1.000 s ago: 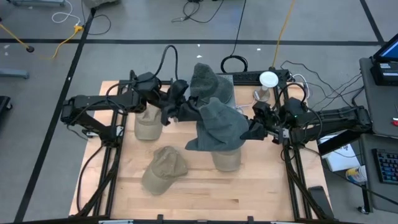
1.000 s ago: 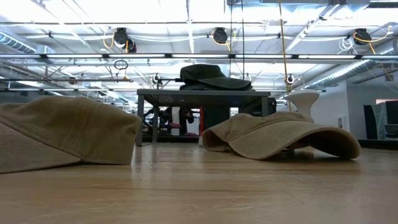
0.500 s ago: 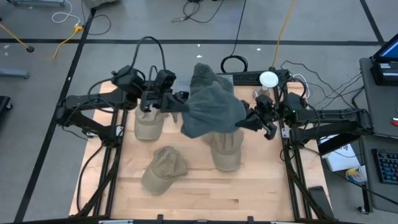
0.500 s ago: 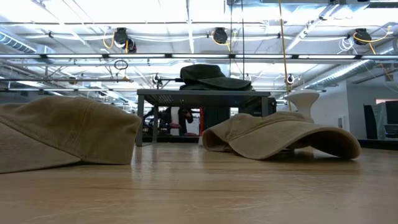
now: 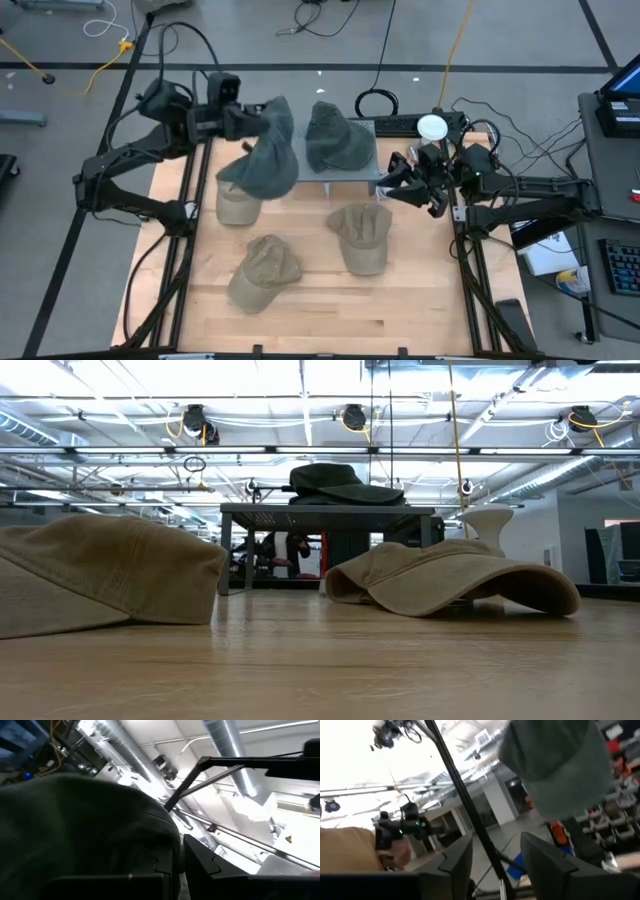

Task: Pick & Place hat
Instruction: Stack the black cap on top of the black caps on the shelf

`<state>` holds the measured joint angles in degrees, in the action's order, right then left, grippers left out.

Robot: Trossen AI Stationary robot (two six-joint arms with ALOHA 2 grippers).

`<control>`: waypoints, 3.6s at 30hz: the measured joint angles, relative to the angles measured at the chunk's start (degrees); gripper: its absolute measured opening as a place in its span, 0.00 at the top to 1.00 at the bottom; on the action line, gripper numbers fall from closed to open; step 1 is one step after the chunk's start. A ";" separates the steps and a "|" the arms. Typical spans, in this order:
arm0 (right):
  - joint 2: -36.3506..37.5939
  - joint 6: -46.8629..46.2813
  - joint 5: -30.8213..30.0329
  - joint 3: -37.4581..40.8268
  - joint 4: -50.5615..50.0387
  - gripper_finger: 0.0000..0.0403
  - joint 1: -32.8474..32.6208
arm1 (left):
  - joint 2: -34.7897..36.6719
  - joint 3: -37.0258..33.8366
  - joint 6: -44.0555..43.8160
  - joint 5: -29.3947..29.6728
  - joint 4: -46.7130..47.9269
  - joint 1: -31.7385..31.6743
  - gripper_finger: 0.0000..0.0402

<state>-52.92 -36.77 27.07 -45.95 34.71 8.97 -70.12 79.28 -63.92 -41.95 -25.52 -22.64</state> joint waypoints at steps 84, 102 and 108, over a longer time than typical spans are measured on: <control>0.17 16.30 -4.78 0.02 18.96 0.59 -0.02 | -37.56 32.24 36.91 10.70 72.60 -21.38 0.93; 0.17 17.03 -10.90 0.02 12.42 0.59 0.06 | -36.60 32.24 35.31 10.57 72.79 -22.16 0.52; -0.68 24.47 -24.38 0.02 2.49 0.59 1.12 | -33.60 32.24 35.23 11.05 71.98 -23.71 0.37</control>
<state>-53.60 -12.30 2.69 -45.93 37.19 10.09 -103.72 111.53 -28.70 -30.90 46.46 -46.35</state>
